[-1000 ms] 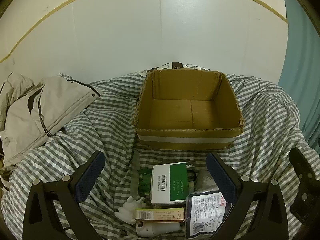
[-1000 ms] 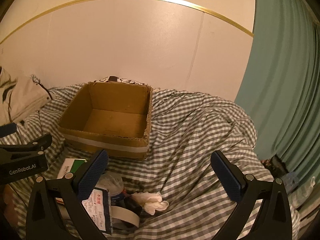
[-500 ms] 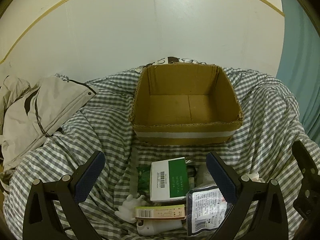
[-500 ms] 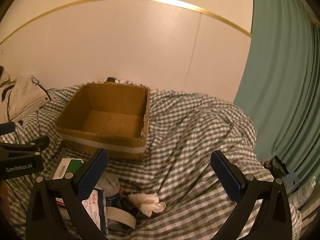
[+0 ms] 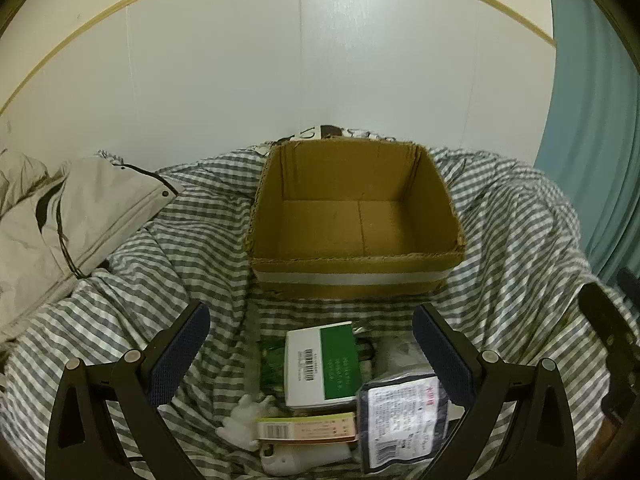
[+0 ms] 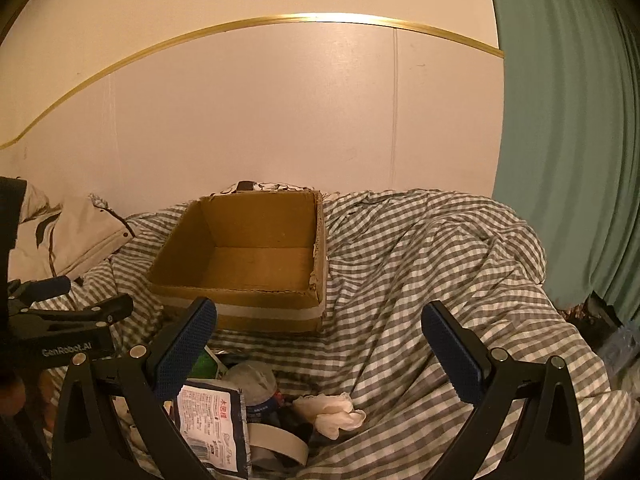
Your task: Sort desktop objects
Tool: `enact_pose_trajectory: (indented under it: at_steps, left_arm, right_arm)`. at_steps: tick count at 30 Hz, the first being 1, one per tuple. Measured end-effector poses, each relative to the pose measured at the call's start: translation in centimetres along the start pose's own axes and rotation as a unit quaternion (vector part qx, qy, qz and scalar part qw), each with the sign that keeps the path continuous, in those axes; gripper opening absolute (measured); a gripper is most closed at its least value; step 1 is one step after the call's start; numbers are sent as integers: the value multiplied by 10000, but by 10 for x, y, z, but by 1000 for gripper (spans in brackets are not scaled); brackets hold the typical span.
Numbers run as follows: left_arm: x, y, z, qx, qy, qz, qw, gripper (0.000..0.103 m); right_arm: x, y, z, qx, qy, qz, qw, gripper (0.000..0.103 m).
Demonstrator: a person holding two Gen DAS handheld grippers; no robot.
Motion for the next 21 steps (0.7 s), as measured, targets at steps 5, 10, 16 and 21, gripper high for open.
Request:
enact_pose_trajectory:
  at_steps: [5,10,16,21]
  left_arm:
    - [1,-1,-1,138,176,32,9997,103]
    - [1,-4,-3,195,330,121,9992,103]
    - [0,-12,1,142,145,-69,9998,103]
    - [-6,-12,5,43,-51,-48,10000,103]
  right_arm:
    - [-3,1,0,156,-94,51,9998,103]
    - [-4,2,0,150,-81,-23,9999,103]
    - [-3,4,5,203,-180,-35,9996,103]
    - [-10,9,11,153,-277,7,9995,103]
Point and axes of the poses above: each gripper's, at about its wrist camera, not at the fingertips, and z roughly the way its jaws point, y to its right, x to its top, the point moved 5 cm from there along z, roughly the way its jaws point, and after that the axes turned 5 degrees about -x, right-handed, at the moved point
